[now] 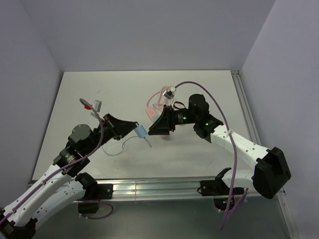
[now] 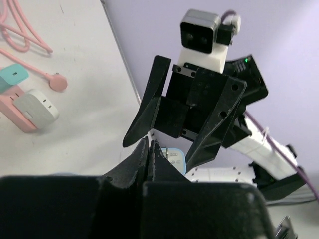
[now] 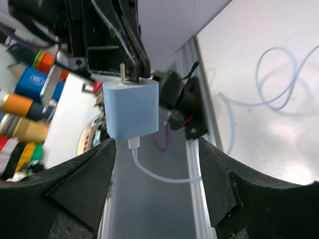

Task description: Insert the plug

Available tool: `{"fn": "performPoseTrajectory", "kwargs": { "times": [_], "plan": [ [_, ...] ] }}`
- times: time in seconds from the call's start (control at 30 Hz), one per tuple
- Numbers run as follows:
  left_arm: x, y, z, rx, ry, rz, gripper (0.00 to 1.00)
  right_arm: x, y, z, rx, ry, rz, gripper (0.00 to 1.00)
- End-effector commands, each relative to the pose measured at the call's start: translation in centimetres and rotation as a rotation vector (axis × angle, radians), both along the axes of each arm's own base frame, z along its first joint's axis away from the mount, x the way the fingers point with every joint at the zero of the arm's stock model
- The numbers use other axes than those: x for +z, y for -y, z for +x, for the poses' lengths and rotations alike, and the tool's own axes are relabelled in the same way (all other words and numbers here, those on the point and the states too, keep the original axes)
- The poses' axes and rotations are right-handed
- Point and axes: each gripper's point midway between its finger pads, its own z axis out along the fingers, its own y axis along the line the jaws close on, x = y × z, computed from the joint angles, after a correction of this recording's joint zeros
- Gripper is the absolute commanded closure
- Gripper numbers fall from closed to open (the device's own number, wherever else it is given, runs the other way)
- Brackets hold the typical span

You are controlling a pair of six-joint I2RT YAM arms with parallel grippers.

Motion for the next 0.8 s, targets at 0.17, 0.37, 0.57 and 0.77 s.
{"fn": "performPoseTrajectory", "kwargs": {
  "times": [0.17,0.37,0.57,0.77],
  "plan": [
    [0.6,-2.1,1.5,0.166,-0.107,-0.224,1.0,3.2,0.3,3.6,-0.241,0.127,0.144,0.29],
    [-0.9,-2.0,3.0,0.239,-0.247,-0.146,1.0,3.6,-1.2,2.7,-0.241,0.23,0.08,0.29],
    [-0.5,-2.3,3.3,0.26,-0.235,-0.212,1.0,3.3,-1.9,2.1,-0.251,0.063,0.11,0.21],
    [0.3,-2.4,3.6,0.268,-0.204,-0.221,1.0,2.5,-2.3,1.9,-0.231,-0.019,0.126,0.16]
  ]
}}
